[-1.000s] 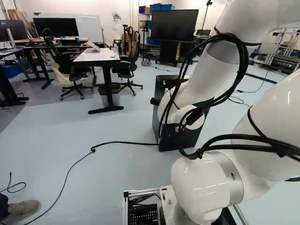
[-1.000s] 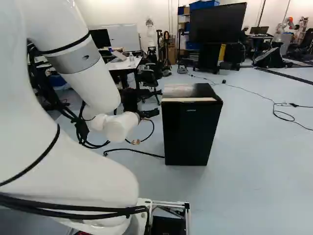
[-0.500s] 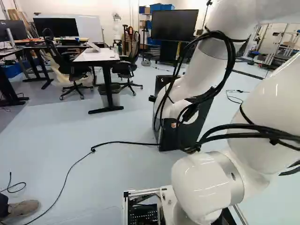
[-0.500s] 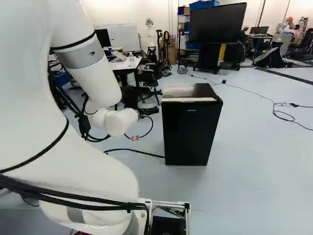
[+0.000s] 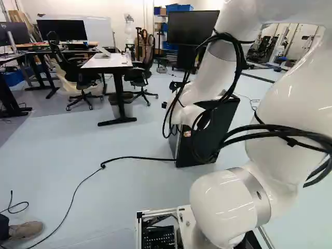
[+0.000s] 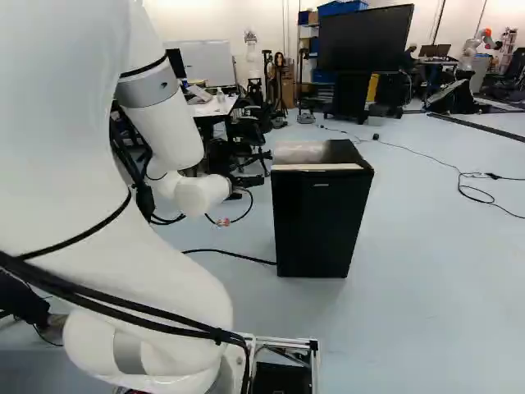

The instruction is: Open the fridge door

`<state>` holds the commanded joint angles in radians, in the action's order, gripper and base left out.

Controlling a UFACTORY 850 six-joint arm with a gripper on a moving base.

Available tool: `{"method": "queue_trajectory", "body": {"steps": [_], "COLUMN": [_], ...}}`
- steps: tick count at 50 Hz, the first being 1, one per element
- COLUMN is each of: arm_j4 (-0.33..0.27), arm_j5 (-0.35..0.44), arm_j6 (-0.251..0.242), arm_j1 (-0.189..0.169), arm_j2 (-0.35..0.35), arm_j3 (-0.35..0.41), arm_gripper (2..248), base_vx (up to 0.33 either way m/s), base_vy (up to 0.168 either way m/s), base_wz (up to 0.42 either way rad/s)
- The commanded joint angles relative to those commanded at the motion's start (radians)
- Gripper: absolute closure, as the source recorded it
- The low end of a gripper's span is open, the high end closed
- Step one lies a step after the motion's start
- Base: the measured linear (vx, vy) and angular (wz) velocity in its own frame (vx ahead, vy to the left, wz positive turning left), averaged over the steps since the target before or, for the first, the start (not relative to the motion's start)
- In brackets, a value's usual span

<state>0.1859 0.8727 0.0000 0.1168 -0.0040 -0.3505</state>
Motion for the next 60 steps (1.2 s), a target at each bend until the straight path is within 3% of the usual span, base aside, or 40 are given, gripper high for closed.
{"method": "queue_trajectory", "body": {"steps": [35,60], "arm_j4": [0.137,0.283], "arm_j5": [0.000,0.033], "arm_j6": [0.000,0.000], "arm_j1": [0.072,0.093], "arm_j2": [-0.184,-0.319], "arm_j3": [-0.126,-0.214], "arm_gripper": [3,3], "base_vx": [0.000,0.000], "base_vy": [0.000,0.000], "base_wz": [0.000,0.000]}}
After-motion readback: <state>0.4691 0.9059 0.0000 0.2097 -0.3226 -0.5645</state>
